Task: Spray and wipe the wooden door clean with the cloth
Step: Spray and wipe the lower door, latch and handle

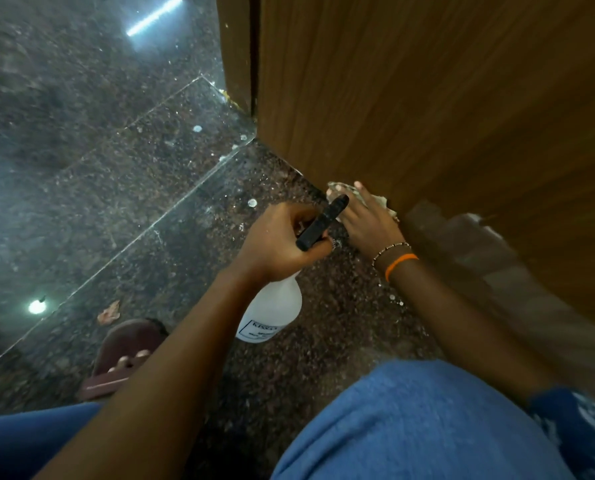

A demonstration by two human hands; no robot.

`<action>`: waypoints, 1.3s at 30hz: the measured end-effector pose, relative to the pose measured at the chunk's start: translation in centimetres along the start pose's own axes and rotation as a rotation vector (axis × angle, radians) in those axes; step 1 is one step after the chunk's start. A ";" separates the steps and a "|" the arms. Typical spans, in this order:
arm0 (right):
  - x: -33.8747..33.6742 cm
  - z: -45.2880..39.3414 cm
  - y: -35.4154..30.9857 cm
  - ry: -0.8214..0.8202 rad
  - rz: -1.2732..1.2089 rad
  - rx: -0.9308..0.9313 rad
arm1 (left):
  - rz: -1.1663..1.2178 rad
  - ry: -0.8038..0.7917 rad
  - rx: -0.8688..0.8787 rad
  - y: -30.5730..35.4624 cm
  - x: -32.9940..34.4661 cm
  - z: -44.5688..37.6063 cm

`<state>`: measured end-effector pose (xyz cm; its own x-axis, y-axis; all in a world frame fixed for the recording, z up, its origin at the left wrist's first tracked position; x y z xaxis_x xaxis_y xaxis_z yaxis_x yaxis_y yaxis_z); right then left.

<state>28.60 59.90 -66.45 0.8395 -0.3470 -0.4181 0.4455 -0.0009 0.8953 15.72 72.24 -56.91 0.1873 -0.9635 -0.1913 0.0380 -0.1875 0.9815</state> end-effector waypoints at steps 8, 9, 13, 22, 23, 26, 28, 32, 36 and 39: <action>3.8 13.9 -0.5 -0.022 0.012 -0.075 | -0.039 -0.096 0.032 0.3 3.5 -1.3; 3.6 14.8 0.1 -0.009 -0.002 -0.056 | -0.045 -0.097 0.034 0.3 4.0 -1.4; 0.7 16.2 4.6 0.085 -0.140 0.220 | -0.084 -0.081 0.048 0.4 5.8 -1.9; -3.0 14.5 12.3 0.321 -0.055 0.692 | -0.120 -0.220 0.047 0.8 9.7 -2.9; -2.7 14.2 11.4 0.304 -0.068 0.673 | -0.094 -0.213 0.037 0.8 9.8 -3.0; -1.2 12.9 7.4 0.215 -0.125 0.508 | -0.043 -0.224 0.020 0.4 9.8 -3.0; 0.4 11.9 4.3 0.144 -0.110 0.357 | -0.046 -0.253 0.035 0.0 9.6 -2.6; 3.1 10.6 -2.1 0.017 -0.093 0.129 | -0.097 -0.274 0.024 -0.8 8.3 -2.0; 3.3 10.3 -2.8 0.043 -0.199 0.181 | -0.113 -0.274 0.010 -1.3 7.0 -1.2; 3.6 10.6 -2.3 0.022 -0.242 0.169 | -0.132 -0.283 -0.007 -1.3 6.9 -0.6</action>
<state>27.25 48.68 -68.38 0.7224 -0.2975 -0.6242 0.5770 -0.2380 0.7813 17.54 65.91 -59.55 -0.1006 -0.9461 -0.3079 0.0509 -0.3140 0.9481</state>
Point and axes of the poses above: each hand's wrist, its own z-axis away from the middle knuckle, its own x-axis out of the palm, y = z × x, the point moved 4 cm from there along -z, towards the middle knuckle, and after that the axes turned 11 degrees about z, right-handed, at the moved point
